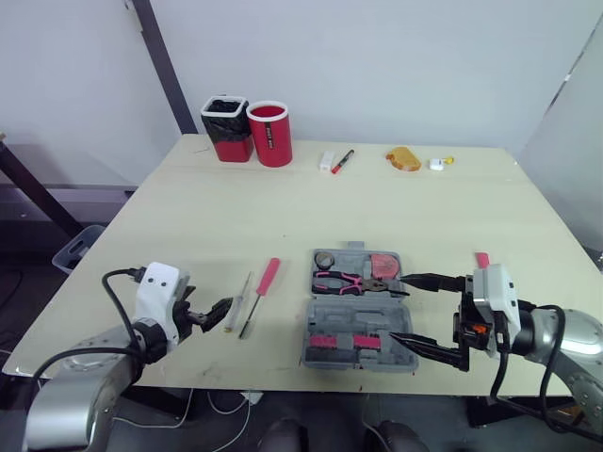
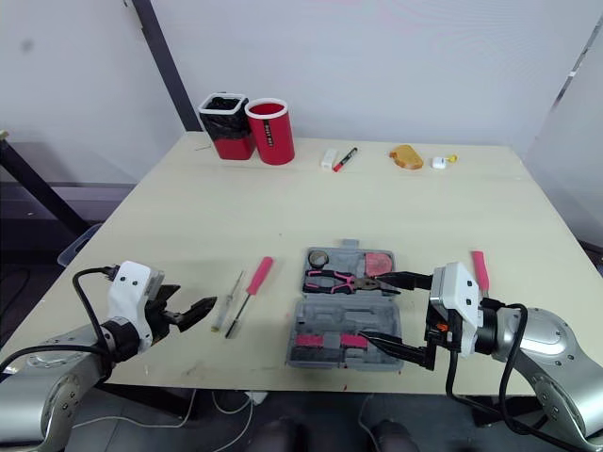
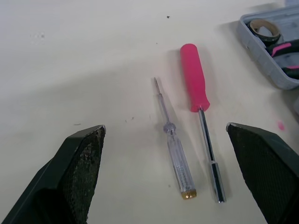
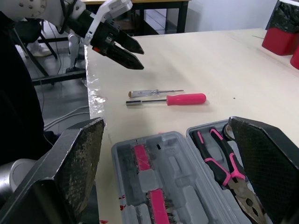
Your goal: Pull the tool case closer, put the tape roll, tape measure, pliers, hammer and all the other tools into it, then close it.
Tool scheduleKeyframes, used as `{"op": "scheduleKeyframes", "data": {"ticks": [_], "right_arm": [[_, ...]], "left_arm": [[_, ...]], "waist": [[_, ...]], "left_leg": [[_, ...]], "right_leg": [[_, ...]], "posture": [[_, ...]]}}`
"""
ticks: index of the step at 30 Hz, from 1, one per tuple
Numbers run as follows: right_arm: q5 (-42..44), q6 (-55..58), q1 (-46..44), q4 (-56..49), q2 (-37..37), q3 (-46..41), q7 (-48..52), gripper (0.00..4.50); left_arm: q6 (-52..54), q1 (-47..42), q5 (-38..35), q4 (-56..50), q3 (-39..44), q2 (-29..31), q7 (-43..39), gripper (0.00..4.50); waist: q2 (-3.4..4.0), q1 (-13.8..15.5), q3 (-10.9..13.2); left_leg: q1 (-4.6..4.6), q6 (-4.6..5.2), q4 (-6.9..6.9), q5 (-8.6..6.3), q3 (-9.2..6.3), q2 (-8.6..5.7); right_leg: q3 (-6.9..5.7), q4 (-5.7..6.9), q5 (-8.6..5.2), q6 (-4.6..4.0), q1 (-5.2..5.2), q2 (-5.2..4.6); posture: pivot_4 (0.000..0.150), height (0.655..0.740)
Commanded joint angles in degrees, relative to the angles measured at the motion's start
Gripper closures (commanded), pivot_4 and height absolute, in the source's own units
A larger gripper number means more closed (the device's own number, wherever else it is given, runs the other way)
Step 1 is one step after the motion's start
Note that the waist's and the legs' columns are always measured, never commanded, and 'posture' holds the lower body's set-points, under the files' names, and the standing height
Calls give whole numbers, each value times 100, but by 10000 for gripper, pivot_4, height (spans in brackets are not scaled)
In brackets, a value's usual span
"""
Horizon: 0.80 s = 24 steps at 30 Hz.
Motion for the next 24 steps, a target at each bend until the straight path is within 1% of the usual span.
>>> {"op": "scheduleKeyframes", "data": {"ticks": [1,6,10,12,13,14,15,24], "right_arm": [[95,-50,-30,-112,-87,-194,56,0],[142,-31,-84,-66,-190,-250,102,0],[159,-19,-108,-46,-229,-268,135,0],[176,-3,-115,-45,-242,-278,145,0],[184,4,-115,-47,-248,-284,150,0],[193,13,-116,-46,-260,-295,160,0],[205,21,-122,-38,-274,-308,176,0],[254,10,-209,3,-281,-314,209,0]], "left_arm": [[-43,-144,199,201,-231,-144,420,920],[-142,-294,438,478,-511,-566,1033,920],[-148,-387,488,583,-649,-740,1247,920],[-108,-408,533,623,-701,-747,1319,4610],[-79,-415,537,635,-714,-754,1347,7711],[-61,-437,568,667,-736,-752,1398,12310],[-18,-489,599,699,-781,-754,1459,15395],[283,-867,721,1034,-1033,-871,1765,15395]], "waist": [[-1,-2,0],[-1,-9,0],[-3,-5,-1],[-3,-8,-1],[-3,-10,-1],[-3,-10,-1],[-3,-9,-1],[-3,-3,-1]], "left_leg": [[0,0,0,0,0,0],[0,0,0,0,-1,-3],[0,0,0,0,-3,-4],[0,0,0,0,-4,-5],[0,0,0,0,-2,-5],[0,0,0,0,-3,-5],[0,0,0,0,-3,-5],[-1,0,0,0,-4,-7]], "right_leg": [[0,1,0,0,0,1],[-1,1,0,1,0,7],[-2,2,0,1,0,8],[-3,1,0,1,0,10],[-2,1,0,1,0,10],[-2,1,0,0,0,10],[-2,1,0,0,0,10],[-4,1,0,1,1,10]], "posture": [[1500,7400],[1500,7400],[1500,7400],[1500,7400],[1500,7400],[1500,7400],[1500,7400],[1500,7400]]}}
